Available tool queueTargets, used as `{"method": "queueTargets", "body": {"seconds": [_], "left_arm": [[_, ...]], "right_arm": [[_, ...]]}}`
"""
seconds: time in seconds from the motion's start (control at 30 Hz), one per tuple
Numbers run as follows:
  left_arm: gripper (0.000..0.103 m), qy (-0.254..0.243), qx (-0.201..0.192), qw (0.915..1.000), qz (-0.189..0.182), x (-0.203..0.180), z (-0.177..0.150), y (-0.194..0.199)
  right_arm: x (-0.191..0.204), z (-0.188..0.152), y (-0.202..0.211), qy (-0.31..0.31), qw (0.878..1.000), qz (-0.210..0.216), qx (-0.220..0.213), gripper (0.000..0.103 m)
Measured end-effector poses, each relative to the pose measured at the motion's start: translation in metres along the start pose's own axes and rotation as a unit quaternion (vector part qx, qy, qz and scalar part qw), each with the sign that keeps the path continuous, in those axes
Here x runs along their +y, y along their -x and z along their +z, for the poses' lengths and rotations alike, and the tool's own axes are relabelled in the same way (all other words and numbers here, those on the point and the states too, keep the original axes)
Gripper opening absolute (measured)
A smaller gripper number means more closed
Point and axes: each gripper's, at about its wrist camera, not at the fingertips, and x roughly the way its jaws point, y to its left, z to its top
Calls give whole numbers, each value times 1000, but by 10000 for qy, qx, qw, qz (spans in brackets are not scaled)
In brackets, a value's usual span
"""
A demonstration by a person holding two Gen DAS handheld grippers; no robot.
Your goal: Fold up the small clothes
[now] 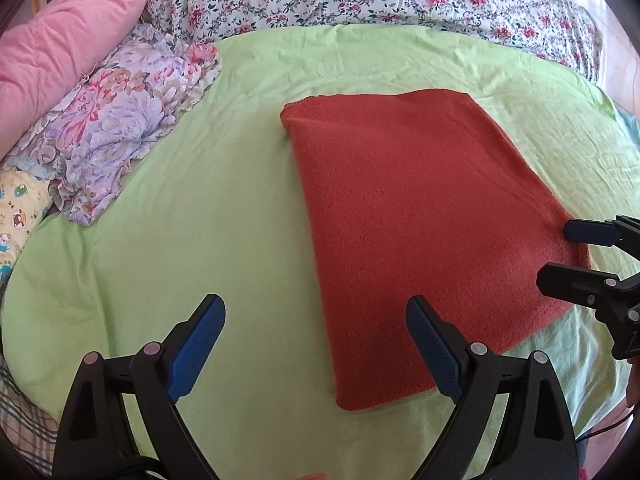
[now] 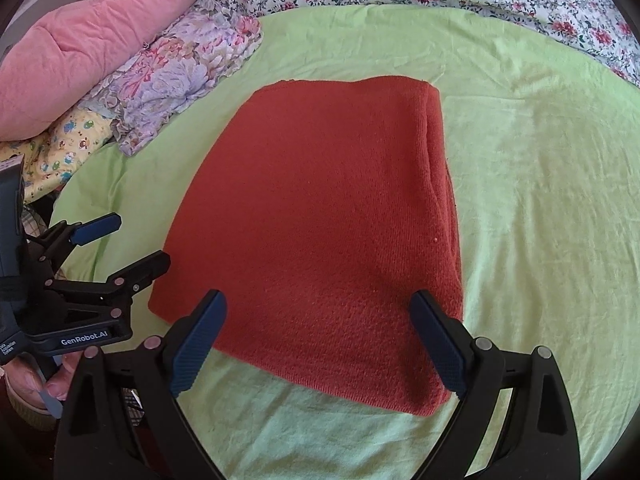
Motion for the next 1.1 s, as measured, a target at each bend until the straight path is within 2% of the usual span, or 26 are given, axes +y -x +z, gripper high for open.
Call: {"method": "queueTargets", "body": {"seconds": [1.1], "left_arm": [[93, 28, 112, 9999, -119, -2, 9, -8]], "right_arm": [[-2, 10, -8, 2, 10000, 56, 67, 96]]}}
